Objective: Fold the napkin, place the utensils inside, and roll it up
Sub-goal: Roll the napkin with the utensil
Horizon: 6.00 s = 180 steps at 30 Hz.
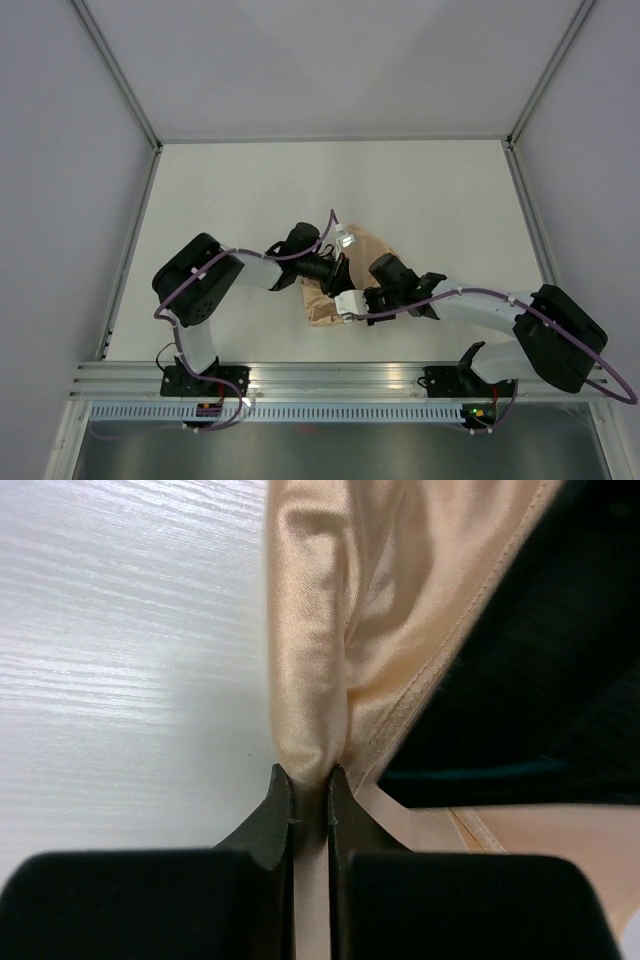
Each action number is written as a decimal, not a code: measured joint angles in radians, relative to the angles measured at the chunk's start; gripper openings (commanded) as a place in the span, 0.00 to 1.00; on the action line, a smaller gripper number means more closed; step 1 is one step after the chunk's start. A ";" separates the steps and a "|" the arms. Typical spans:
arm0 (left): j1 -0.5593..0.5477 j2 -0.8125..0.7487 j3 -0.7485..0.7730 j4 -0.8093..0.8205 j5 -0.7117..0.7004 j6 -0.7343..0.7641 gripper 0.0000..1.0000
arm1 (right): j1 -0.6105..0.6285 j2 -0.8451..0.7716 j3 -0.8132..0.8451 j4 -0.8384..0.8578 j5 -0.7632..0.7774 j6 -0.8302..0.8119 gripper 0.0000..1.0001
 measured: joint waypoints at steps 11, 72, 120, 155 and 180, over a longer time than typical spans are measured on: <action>0.036 -0.352 -0.167 0.042 -0.520 0.014 0.41 | -0.156 0.273 0.290 -0.335 -0.225 -0.066 0.00; -0.555 -0.105 -0.154 0.143 -1.163 0.877 0.19 | -0.370 0.941 0.909 -1.110 -0.529 -0.127 0.01; -0.043 0.111 0.150 -0.189 -0.015 0.272 0.02 | -0.246 -0.270 -0.071 -0.103 -0.120 0.070 0.64; -0.013 0.133 0.169 -0.202 0.045 0.224 0.35 | 0.064 -0.054 -0.100 0.205 0.208 0.085 0.01; 0.091 -0.496 -0.204 0.047 -0.753 0.159 0.45 | -0.175 0.297 0.325 -0.272 -0.185 -0.010 0.01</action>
